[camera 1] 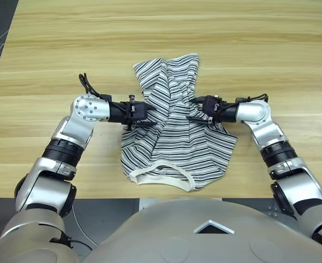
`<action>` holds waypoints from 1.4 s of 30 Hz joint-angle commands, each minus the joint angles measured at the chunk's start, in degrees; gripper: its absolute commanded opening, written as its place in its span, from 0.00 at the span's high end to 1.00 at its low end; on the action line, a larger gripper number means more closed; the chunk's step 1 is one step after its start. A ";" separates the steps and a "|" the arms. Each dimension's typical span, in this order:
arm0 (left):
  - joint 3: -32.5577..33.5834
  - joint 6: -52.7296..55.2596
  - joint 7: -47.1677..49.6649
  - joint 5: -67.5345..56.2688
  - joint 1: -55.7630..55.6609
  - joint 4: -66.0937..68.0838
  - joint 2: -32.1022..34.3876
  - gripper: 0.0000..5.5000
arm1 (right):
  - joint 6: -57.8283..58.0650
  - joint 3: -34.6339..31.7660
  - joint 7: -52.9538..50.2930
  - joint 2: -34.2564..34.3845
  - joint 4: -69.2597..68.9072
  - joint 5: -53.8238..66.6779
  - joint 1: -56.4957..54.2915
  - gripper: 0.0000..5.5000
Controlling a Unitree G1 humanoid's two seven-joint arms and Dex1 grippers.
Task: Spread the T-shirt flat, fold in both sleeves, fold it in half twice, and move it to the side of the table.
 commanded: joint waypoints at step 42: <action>9.79 7.17 0.05 0.27 -0.17 -13.16 3.62 0.59 | 14.91 -8.04 6.89 -7.90 -15.62 13.93 0.42 0.51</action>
